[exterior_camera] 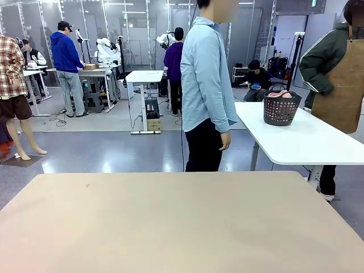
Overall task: Fold the towel.
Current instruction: Grab the top end of the 100 cm Hotel Towel extended by the human.
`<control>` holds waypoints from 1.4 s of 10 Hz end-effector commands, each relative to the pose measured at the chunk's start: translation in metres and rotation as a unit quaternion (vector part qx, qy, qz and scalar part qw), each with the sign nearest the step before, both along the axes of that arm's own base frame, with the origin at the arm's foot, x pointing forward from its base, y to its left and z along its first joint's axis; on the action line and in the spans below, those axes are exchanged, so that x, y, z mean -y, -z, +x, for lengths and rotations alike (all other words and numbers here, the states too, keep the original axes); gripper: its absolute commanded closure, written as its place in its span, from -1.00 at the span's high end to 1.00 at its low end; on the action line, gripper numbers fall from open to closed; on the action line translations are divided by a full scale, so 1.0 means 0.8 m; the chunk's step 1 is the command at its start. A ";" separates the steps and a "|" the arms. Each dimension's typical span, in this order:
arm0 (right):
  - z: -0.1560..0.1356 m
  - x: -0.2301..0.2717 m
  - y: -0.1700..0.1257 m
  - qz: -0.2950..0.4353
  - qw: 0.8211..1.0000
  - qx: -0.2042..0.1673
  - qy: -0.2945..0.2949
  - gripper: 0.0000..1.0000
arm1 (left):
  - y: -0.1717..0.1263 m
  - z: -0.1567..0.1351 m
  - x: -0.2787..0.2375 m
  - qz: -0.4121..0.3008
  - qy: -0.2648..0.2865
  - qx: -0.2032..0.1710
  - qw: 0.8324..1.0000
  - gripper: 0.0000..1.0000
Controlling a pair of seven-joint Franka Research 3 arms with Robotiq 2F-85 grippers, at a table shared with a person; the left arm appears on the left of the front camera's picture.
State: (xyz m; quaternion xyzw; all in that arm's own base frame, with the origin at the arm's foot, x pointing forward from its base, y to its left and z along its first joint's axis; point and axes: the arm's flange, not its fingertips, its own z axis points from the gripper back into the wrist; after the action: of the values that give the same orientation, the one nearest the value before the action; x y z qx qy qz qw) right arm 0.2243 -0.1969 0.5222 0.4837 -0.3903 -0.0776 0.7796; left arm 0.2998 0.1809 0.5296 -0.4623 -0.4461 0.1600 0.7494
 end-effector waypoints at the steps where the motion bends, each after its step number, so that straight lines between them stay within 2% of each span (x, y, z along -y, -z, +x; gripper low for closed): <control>1: 0.001 0.001 -0.001 -0.001 1.000 0.009 -0.002 1.00 | -0.002 0.002 0.001 -0.009 0.003 -0.004 1.000 1.00; 14: 0.001 0.001 -0.001 -0.001 1.000 0.009 -0.002 1.00 | -0.002 0.002 0.001 -0.009 0.003 -0.004 1.000 1.00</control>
State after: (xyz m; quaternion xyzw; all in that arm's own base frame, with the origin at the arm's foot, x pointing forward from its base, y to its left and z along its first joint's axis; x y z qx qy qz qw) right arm 0.2235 -0.1968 0.5219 0.4843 -0.3883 -0.0803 0.7799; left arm 0.2999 0.1804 0.5296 -0.4626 -0.4454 0.1592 0.7498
